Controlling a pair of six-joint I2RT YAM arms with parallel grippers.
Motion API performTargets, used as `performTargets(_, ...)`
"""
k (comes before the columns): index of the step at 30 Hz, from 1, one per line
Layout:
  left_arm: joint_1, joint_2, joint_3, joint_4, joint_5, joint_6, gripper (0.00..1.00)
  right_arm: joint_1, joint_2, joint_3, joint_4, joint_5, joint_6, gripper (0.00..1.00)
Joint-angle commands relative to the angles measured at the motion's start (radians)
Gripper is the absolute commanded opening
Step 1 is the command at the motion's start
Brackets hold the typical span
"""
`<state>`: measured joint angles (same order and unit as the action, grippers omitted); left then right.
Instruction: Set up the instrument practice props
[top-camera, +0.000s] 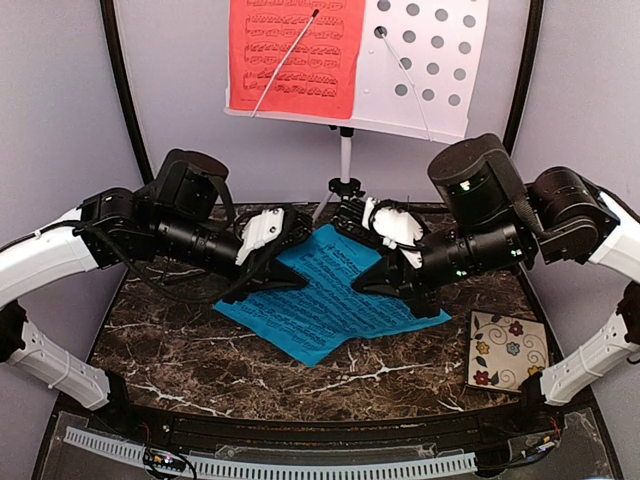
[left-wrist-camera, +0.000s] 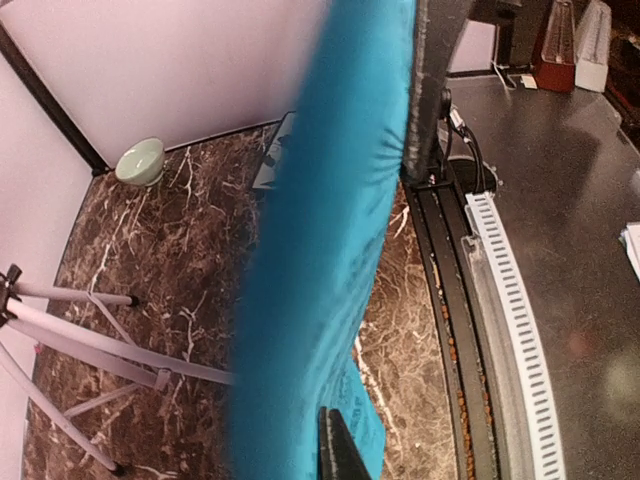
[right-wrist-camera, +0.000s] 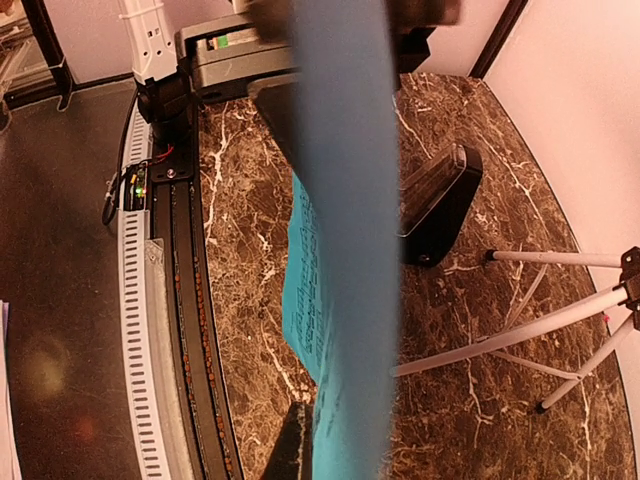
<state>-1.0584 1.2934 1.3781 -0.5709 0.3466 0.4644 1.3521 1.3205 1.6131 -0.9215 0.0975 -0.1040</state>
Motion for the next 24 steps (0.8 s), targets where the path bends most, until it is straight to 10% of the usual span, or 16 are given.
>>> performTargets(1,-0.006,-0.027,-0.043,0.046,0.019,-0.014,0.00,0.001,-0.014,0.032,0.011,-0.021,0.015,0.00)
performTargets(10,0.099,-0.180,-0.179,0.360,0.167,-0.273,0.00,-0.034,-0.214,-0.092,0.288,0.089,0.081,0.80)
performTargets(24,0.223,-0.156,0.021,0.524,0.158,-0.653,0.00,-0.134,-0.314,-0.137,0.604,0.504,0.082,0.75)
